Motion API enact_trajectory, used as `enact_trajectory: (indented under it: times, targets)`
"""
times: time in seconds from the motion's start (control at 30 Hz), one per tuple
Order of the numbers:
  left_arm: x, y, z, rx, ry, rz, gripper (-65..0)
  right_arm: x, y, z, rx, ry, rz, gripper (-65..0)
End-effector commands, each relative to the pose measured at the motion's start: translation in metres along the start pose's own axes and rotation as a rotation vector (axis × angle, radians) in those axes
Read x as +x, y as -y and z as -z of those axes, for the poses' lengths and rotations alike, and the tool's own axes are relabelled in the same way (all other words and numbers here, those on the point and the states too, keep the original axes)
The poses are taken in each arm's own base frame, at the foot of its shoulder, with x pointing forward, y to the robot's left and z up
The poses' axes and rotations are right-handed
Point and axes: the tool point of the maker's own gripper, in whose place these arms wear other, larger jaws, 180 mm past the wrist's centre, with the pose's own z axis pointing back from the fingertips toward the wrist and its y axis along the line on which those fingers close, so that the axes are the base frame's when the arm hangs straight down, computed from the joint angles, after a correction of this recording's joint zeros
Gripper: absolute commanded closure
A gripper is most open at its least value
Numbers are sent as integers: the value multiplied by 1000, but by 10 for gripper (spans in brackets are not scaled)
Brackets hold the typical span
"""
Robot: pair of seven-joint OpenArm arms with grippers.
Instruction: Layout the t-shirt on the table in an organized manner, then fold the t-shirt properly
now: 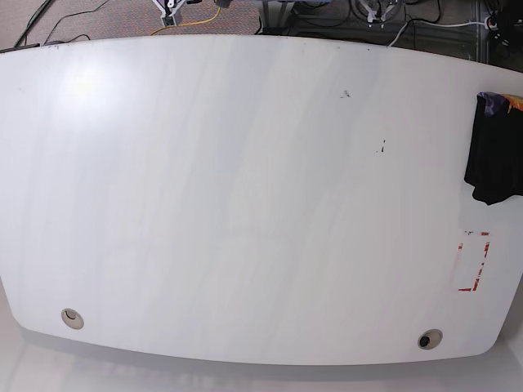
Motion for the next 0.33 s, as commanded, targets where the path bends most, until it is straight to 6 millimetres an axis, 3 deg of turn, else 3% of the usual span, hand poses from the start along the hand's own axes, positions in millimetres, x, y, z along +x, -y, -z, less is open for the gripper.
enact_trajectory:
  times: [0.0, 0.3]
  targets:
    - [-1, 2, 1, 7, -8, -3, 0, -11, 9, 0, -31, -37, 1, -59]
    - [13, 18, 2, -10, 13, 7, 0, -4, 8, 5, -30, -40, 14, -60]
